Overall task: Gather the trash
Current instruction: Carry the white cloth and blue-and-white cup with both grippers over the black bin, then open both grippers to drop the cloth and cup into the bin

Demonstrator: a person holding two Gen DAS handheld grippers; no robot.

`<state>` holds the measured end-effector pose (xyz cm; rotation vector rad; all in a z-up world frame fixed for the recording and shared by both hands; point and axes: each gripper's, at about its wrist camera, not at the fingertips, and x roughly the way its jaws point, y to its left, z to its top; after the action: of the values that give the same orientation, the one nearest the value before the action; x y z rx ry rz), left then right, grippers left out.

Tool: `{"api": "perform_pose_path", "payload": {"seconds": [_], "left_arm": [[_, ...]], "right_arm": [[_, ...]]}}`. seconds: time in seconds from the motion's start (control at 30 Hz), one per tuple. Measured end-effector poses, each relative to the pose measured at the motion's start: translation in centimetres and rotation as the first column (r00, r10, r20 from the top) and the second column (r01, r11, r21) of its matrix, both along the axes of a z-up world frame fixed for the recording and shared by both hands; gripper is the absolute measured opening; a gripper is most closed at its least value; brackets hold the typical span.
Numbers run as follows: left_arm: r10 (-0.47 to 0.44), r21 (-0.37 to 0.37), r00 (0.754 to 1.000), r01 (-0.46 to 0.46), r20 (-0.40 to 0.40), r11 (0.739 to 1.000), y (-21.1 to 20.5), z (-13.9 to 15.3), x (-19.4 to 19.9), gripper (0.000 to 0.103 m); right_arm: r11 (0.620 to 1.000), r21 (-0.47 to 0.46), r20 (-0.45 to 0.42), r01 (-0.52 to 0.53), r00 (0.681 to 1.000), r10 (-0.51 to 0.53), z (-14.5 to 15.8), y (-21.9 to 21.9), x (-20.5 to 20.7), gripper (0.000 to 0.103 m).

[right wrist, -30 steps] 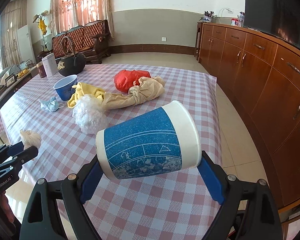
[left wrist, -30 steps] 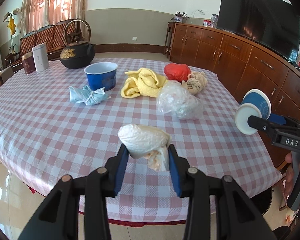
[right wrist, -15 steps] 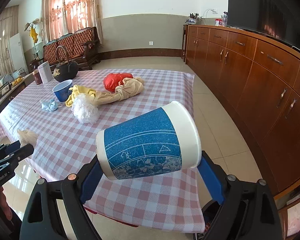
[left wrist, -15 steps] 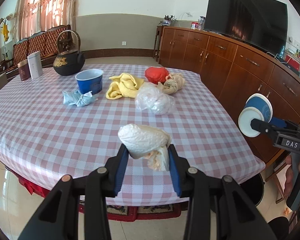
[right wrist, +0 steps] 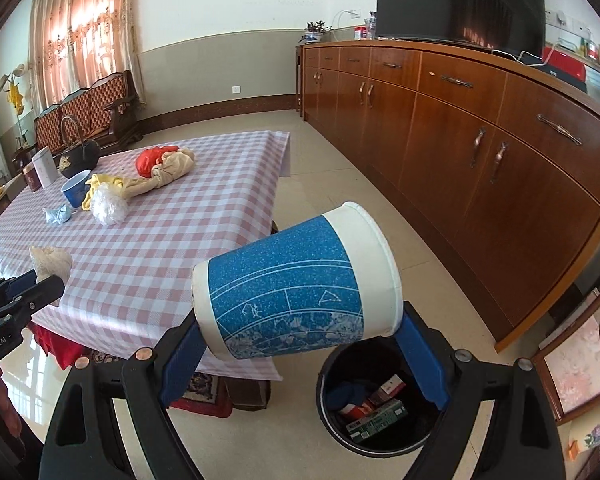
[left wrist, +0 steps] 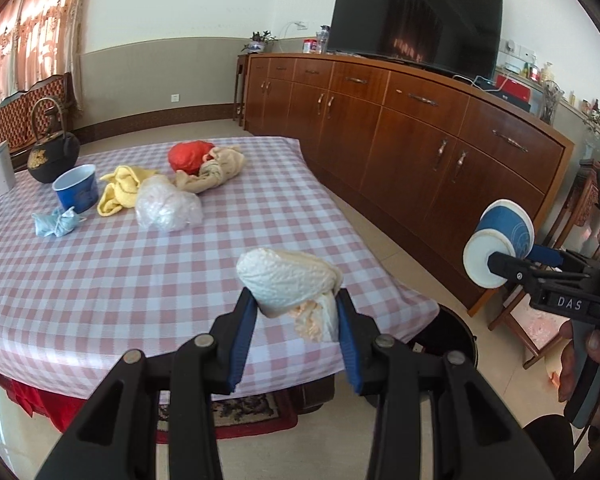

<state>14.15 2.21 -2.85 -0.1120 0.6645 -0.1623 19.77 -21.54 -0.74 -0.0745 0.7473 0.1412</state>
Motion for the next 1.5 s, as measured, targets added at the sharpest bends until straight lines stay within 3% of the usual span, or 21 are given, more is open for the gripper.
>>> {"api": "perform_pose_path", "payload": {"seconds": [0.47,0.77,0.97,1.13,1.5], "left_arm": [[-0.204,0.018,0.979,0.204,-0.014,0.979,-10.0,-0.5,0.5,0.041],[-0.293,0.041,0.955,0.295,-0.031,0.955,-14.9,-1.2,1.0,0.041],[-0.328,0.036,0.942,0.331,-0.077,0.943,-16.4,-3.2,1.9,0.041],[-0.388,0.013,0.911,0.394,-0.143,0.919,-18.5,-5.5,3.3,0.041],[-0.439,0.003,0.86,0.455,-0.26,0.891,-22.5,-11.8,7.3,0.041]], "right_arm": [[0.985,0.0,-0.027,0.175,0.984,-0.175,-1.3,-10.1,-3.9,0.091],[0.976,0.007,-0.055,0.218,0.975,-0.217,-2.8,-13.9,-4.3,0.091],[0.977,0.002,-0.084,0.212,0.974,-0.211,-5.1,-14.9,-4.0,0.091],[0.981,-0.001,-0.126,0.195,0.973,-0.194,-7.5,-15.6,-3.0,0.091],[0.998,-0.054,-0.245,0.034,0.969,-0.046,-14.1,-16.4,0.9,0.091]]}}
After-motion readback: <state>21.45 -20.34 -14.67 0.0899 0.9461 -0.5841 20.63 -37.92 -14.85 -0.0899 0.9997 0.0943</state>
